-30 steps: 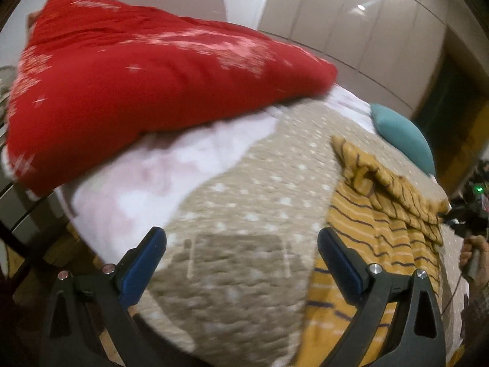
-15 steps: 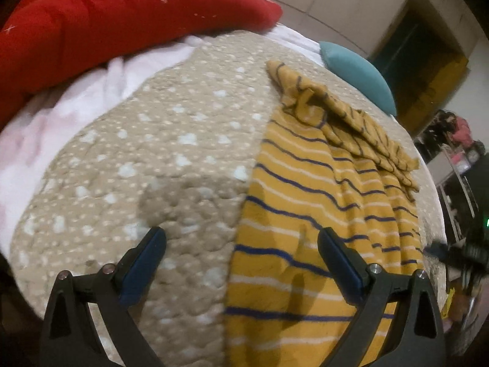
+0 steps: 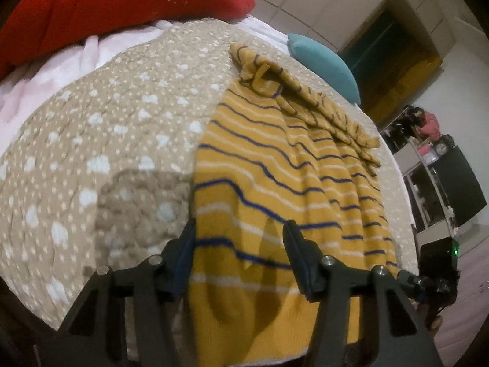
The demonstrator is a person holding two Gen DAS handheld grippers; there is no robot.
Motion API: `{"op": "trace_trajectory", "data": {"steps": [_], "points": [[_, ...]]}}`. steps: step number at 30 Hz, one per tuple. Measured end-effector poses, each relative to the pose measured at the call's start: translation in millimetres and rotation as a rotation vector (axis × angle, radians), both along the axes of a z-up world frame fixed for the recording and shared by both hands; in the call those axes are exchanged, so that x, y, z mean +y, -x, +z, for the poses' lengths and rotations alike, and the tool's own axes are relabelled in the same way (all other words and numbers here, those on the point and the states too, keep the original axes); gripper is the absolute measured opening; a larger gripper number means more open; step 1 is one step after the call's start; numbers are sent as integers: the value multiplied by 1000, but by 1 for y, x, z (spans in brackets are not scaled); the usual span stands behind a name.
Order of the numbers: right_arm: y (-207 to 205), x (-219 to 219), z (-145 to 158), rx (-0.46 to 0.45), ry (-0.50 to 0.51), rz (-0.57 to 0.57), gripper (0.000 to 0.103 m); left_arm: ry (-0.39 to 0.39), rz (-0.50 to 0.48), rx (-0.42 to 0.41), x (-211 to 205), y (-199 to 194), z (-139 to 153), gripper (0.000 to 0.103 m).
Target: Fold small clothes
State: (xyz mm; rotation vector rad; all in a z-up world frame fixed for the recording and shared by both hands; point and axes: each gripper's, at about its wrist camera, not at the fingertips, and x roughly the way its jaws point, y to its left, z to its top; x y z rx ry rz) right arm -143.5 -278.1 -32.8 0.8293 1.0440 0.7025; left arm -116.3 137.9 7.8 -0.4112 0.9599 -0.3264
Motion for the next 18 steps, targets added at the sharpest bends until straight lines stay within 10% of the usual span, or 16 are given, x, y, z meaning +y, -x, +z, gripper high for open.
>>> {"op": "trace_trajectory", "data": {"steps": [5, 7, 18], "points": [[20, 25, -9, 9, 27, -14, 41, -70, 6, -2, -18, 9, 1, 55], [16, 26, -10, 34, 58, -46, 13, -158, 57, 30, -22, 7, 4, 7], [82, -51, 56, -96, 87, -147, 8, 22, 64, -61, -8, 95, 65, 7]]}}
